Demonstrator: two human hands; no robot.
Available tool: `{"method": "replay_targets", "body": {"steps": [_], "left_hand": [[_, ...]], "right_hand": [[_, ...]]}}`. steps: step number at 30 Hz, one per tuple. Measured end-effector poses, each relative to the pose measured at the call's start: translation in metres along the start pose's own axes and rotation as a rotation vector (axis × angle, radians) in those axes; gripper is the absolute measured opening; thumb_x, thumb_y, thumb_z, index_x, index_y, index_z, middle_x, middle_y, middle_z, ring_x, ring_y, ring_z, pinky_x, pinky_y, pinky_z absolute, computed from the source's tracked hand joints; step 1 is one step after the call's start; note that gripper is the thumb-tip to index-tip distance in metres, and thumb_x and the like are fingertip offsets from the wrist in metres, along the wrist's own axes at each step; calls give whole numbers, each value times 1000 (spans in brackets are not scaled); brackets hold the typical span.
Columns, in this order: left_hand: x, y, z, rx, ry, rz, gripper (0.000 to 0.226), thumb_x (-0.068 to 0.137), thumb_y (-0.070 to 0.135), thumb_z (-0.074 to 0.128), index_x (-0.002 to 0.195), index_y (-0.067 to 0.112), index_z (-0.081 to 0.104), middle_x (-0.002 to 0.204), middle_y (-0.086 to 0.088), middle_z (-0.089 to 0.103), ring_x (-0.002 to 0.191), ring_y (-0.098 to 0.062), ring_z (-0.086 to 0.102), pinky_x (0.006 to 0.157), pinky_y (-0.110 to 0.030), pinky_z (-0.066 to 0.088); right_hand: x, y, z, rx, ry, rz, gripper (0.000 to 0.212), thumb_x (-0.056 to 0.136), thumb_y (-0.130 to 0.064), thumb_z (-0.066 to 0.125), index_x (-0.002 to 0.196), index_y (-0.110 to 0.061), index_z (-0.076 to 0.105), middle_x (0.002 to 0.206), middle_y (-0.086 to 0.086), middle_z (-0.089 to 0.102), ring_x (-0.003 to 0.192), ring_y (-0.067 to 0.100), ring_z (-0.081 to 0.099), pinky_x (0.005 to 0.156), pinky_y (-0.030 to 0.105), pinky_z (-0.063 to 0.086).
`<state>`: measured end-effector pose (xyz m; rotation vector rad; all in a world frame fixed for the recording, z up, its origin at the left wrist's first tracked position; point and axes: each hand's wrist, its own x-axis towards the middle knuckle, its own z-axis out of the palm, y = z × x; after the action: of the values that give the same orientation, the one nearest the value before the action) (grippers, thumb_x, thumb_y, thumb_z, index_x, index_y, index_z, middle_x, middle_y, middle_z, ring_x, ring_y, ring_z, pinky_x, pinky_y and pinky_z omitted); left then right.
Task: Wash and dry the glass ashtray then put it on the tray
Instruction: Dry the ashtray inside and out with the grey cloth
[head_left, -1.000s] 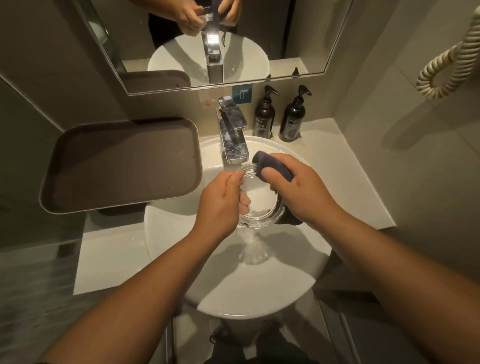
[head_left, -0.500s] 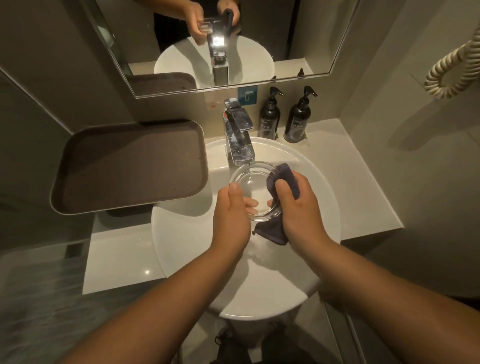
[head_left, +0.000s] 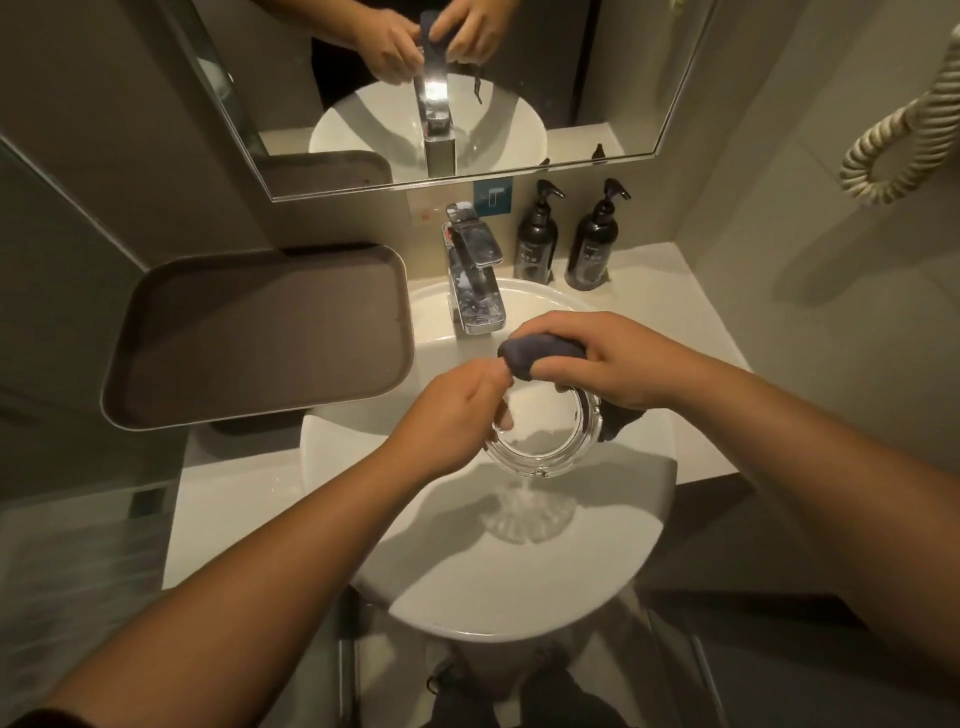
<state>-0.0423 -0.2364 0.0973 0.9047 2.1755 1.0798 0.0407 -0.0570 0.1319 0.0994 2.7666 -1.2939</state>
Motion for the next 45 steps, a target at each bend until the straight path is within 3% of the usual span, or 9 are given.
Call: {"method": "replay_targets", "body": {"steps": [5, 11, 14, 18, 25, 29, 33, 36, 45], "left_hand": [[6, 1, 3, 33, 149, -21, 34, 104, 34, 35, 76, 27, 53, 50, 12, 62, 56, -3, 55, 62, -30, 40], [12, 1, 9, -27, 363, -63, 41, 105, 35, 32, 75, 19, 55, 52, 6, 60, 59, -9, 55, 62, -32, 41], [14, 2, 16, -131, 477, -102, 40, 106, 35, 31, 79, 19, 57, 57, 5, 61, 62, -10, 57, 65, -31, 43], [9, 7, 35, -322, 595, -177, 41, 105, 40, 30, 86, 16, 58, 64, 4, 61, 70, -17, 61, 73, -36, 48], [-4, -11, 19, -301, 266, -212, 40, 105, 37, 32, 83, 17, 60, 64, 3, 67, 53, -6, 61, 58, -31, 47], [13, -3, -14, -102, 62, -40, 38, 101, 40, 37, 83, 18, 62, 67, 4, 72, 55, -11, 61, 57, -35, 51], [14, 8, -12, -51, -20, 6, 29, 104, 34, 38, 88, 19, 57, 59, 3, 68, 49, -8, 57, 51, -23, 47], [15, 8, -9, -42, 130, 16, 32, 104, 32, 38, 80, 19, 55, 53, 6, 66, 50, -11, 58, 56, -27, 46], [19, 13, 18, -243, 481, -142, 40, 103, 38, 35, 81, 13, 58, 59, 4, 62, 64, -18, 59, 67, -36, 47]], "right_hand": [[-1, -2, 10, 152, 131, 54, 22, 96, -18, 57, 116, -27, 60, 96, -19, 62, 77, -2, 62, 67, 12, 49], [-7, -2, 41, 327, 486, 202, 20, 97, -28, 50, 116, -30, 58, 87, -13, 66, 69, 2, 63, 68, 23, 49], [-11, -11, 66, 538, 676, 277, 23, 98, -30, 46, 119, -32, 55, 96, -11, 66, 76, 8, 65, 70, 31, 54], [-13, -19, 88, 723, 845, 368, 24, 100, -34, 42, 123, -35, 50, 98, -6, 65, 85, 9, 64, 61, 20, 51], [-12, 13, 56, 406, 552, 274, 16, 95, -23, 55, 107, -32, 58, 86, -4, 68, 72, 17, 66, 75, 43, 55], [-2, 10, 7, 194, 184, 146, 19, 95, -17, 57, 113, -22, 60, 87, -4, 66, 69, 12, 66, 65, 23, 54], [8, -7, -12, 73, 52, 61, 24, 95, -20, 58, 119, -18, 61, 97, -5, 64, 75, 9, 64, 65, 19, 54], [9, -9, -12, 90, 114, 74, 22, 96, -26, 55, 118, -24, 60, 98, -6, 66, 80, 8, 65, 70, 22, 53], [-3, -14, 55, 528, 738, 269, 14, 99, -32, 44, 107, -37, 54, 89, -9, 66, 70, 6, 63, 70, 34, 55]]}}
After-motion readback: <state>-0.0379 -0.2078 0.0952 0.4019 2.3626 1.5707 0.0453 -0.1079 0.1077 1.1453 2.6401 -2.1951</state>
